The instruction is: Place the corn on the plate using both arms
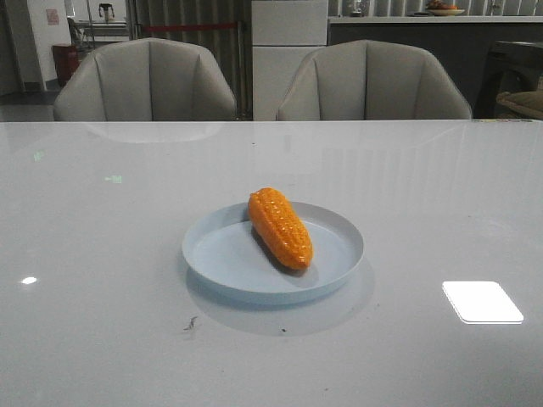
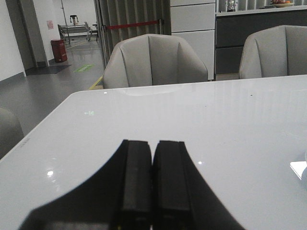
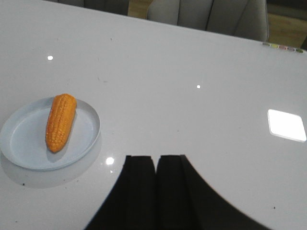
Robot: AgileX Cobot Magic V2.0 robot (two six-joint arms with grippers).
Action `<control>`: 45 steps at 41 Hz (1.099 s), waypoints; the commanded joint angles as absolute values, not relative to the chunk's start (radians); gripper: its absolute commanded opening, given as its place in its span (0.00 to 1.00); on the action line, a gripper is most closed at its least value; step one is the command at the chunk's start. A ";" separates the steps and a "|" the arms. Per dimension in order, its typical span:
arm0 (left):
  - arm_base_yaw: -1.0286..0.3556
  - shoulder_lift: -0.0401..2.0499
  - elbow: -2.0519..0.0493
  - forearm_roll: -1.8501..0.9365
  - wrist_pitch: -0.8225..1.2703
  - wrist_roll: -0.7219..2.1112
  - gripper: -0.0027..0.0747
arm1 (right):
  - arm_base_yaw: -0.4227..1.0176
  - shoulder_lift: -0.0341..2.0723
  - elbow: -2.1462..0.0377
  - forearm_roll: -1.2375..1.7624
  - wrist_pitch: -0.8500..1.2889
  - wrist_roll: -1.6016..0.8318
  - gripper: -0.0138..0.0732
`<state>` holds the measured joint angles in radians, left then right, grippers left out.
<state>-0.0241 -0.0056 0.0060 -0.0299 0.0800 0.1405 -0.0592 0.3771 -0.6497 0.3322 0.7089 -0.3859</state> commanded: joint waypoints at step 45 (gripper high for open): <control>-0.023 -0.021 0.044 -0.039 0.000 0.131 0.15 | 0.040 -0.031 -0.546 0.341 0.535 -0.394 0.22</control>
<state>-0.0241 -0.0056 0.0060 -0.0299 0.0818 0.1405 0.0181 -0.0144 -0.5462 0.3540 0.6631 -0.3875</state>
